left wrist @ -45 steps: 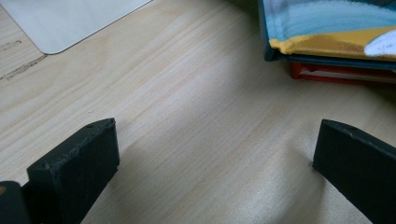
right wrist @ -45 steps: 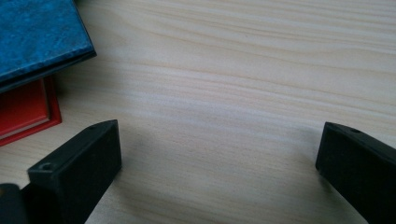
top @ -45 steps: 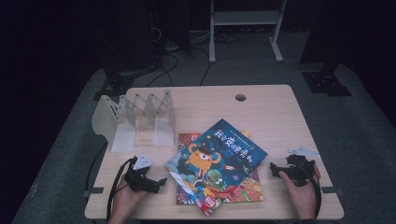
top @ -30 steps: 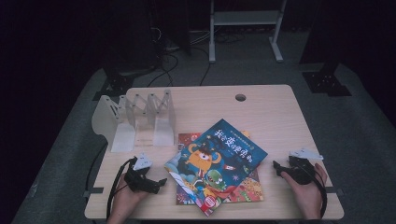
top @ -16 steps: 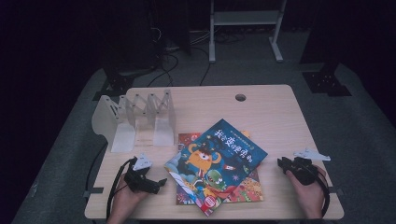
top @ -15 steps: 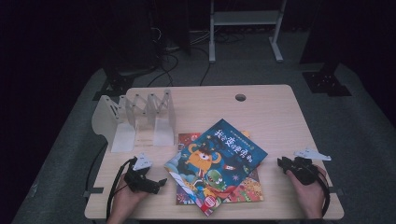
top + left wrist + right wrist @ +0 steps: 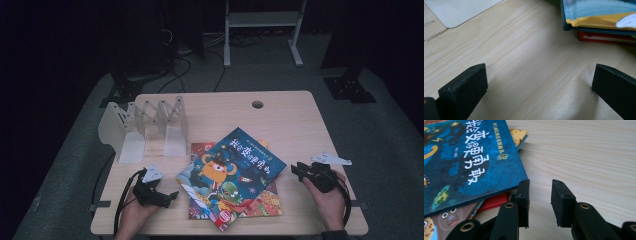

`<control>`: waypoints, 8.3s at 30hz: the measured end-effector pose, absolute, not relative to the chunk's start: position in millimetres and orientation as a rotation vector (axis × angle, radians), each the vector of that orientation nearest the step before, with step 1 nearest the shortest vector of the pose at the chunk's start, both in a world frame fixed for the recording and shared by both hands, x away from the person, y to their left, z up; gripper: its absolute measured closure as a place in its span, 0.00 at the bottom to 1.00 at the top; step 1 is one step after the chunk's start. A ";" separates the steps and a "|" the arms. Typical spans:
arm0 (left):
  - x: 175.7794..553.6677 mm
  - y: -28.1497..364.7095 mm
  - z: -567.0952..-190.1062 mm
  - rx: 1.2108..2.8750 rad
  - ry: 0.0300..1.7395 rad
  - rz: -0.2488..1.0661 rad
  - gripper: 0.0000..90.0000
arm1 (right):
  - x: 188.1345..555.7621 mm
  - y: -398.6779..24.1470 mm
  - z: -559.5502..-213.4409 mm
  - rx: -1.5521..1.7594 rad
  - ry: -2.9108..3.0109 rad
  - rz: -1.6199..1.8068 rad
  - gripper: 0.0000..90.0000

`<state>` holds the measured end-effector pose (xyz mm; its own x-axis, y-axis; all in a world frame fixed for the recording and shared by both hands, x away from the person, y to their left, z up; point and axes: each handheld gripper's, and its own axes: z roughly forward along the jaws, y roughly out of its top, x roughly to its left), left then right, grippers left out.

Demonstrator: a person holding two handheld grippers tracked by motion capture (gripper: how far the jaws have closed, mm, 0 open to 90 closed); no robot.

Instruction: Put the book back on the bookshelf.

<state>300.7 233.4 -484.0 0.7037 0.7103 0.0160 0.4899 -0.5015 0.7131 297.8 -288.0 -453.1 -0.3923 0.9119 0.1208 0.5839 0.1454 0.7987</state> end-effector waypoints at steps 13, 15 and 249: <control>300.8 233.4 -484.0 2.204 0.910 0.402 0.00 | 308.1 -275.4 -458.5 1.407 2.101 1.128 0.78; 300.8 233.4 -484.0 2.204 0.910 0.402 0.00 | 309.5 -273.6 -459.4 1.407 2.106 1.121 0.78; 274.1 179.4 -447.8 2.153 0.487 -0.111 0.93 | 368.4 -188.8 -447.9 1.197 2.327 1.130 0.95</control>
